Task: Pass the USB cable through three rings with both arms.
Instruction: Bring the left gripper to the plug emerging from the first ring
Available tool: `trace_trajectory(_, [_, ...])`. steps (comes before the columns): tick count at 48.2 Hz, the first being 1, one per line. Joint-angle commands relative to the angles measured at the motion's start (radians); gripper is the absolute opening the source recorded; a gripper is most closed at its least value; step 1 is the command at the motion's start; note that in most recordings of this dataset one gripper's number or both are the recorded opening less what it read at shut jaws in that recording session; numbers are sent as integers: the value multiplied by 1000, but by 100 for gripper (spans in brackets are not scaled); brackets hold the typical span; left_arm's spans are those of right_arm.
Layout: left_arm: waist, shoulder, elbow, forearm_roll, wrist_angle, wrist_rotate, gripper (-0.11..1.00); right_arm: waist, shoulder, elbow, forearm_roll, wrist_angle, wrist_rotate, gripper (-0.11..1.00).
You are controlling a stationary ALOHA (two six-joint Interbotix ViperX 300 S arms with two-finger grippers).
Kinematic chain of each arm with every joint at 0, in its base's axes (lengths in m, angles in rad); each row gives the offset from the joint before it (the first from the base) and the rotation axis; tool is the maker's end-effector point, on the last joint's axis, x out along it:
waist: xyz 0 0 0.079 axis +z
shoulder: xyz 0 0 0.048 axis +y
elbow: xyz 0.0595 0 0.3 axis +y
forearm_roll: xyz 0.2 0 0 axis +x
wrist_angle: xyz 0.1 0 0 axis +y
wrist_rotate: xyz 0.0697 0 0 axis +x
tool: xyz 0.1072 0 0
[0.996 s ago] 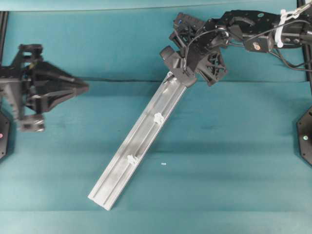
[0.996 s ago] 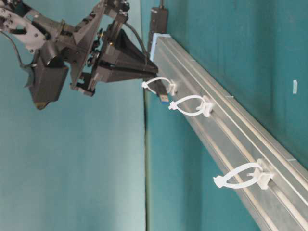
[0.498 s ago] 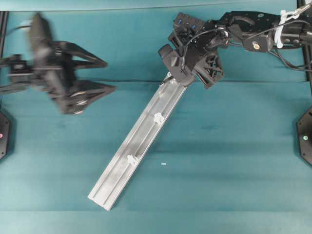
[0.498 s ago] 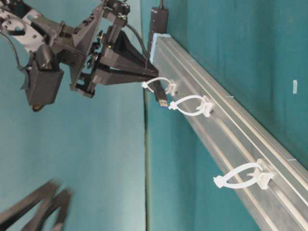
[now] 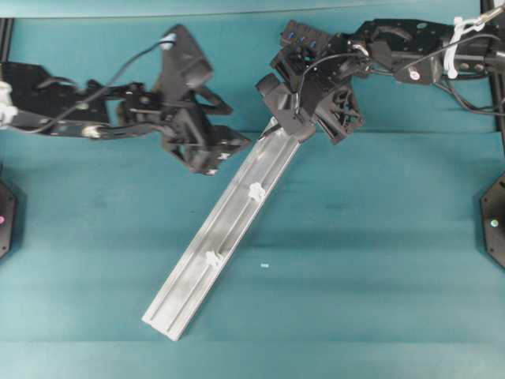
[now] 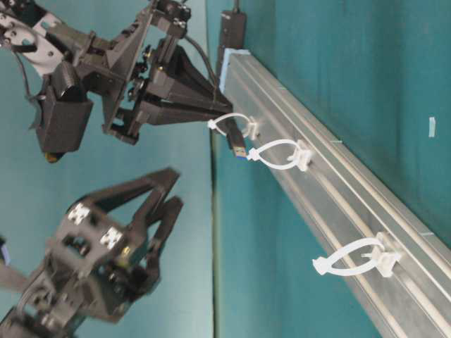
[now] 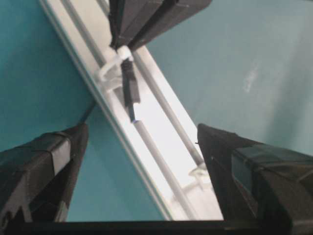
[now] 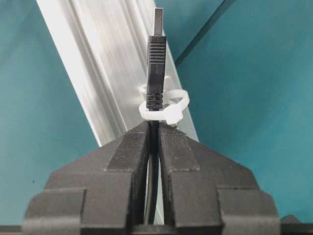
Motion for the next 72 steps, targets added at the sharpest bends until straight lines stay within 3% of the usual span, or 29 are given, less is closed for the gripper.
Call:
trace_trajectory(1, [3, 28, -32, 2, 2, 2, 96, 9, 3, -3, 6, -5, -9, 9])
trace_trajectory(12, [8, 135, -67, 2, -18, 5, 96, 9, 3, -3, 8, -5, -9, 9])
trace_trajectory(24, [8, 184, -121, 9, -49, 34, 96, 9, 5, -3, 12, -8, -9, 9])
trace_trajectory(40, [8, 256, -161, 9, -55, 25, 95, 9, 6, -3, 14, -18, -9, 9])
trace_trajectory(60, [6, 261, -144, 9, -51, 20, 89, 9, 8, -3, 14, -31, -9, 9])
trace_trajectory(72, [3, 244, -115, 9, -55, -17, 89, 9, 8, -3, 14, -31, -9, 9])
